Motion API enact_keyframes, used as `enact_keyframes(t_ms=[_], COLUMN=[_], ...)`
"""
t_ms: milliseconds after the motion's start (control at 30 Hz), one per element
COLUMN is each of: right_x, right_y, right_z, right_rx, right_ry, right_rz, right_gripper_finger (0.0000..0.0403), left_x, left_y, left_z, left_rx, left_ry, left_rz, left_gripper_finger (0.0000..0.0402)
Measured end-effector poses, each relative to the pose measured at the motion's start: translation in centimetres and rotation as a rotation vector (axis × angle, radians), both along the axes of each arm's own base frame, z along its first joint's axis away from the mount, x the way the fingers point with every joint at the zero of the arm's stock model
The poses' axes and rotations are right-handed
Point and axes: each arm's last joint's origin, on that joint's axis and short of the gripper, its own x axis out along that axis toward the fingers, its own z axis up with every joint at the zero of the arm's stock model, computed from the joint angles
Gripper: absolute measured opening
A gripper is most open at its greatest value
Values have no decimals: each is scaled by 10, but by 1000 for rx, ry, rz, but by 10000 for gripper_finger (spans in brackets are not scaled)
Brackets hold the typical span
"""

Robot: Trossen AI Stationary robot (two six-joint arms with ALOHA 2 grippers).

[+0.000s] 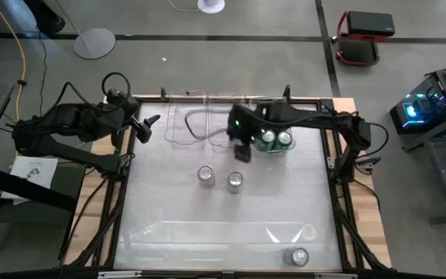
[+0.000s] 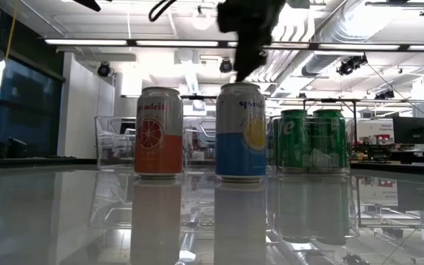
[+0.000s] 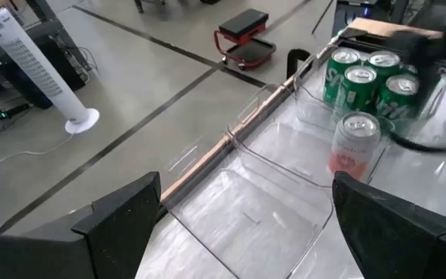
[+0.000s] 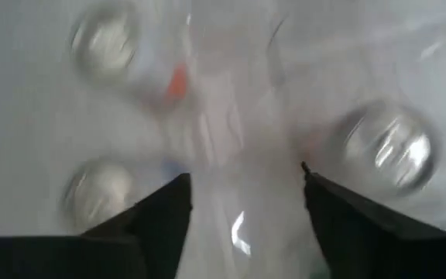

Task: Sort soda cans
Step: Adjust the right transparent bin

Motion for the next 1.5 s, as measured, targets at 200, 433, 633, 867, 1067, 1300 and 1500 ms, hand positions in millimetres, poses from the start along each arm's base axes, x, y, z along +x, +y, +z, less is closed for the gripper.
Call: enact_keyframes(t_ms=[200,433,633,867,1067,1300,1500], right_x=[-47,-119,-149,-144,-130,-125,-118], right_y=[24,29,25,9,-2,-6,-8], right_z=[-20,-60,-95,-122,-126,-127,-124], right_rx=[97,153,103,113,114,49,44], right_ry=[178,334,428,349,237,178,100], right_rz=[-24,-251,-437,-526,-543,-551,-551], right_gripper_finger=[108,8,10,1,0,0,0], left_x=[0,0,0,0,0,0,1], left_y=[0,0,0,0,0,0,0], left_z=[0,0,0,0,0,1,1], left_rx=[23,26,27,27,27,25,23], left_ry=[26,26,26,26,24,21,15], left_rz=[-20,-18,-17,-17,-17,-17,-17], left_gripper_finger=[355,355,355,355,355,355,355])
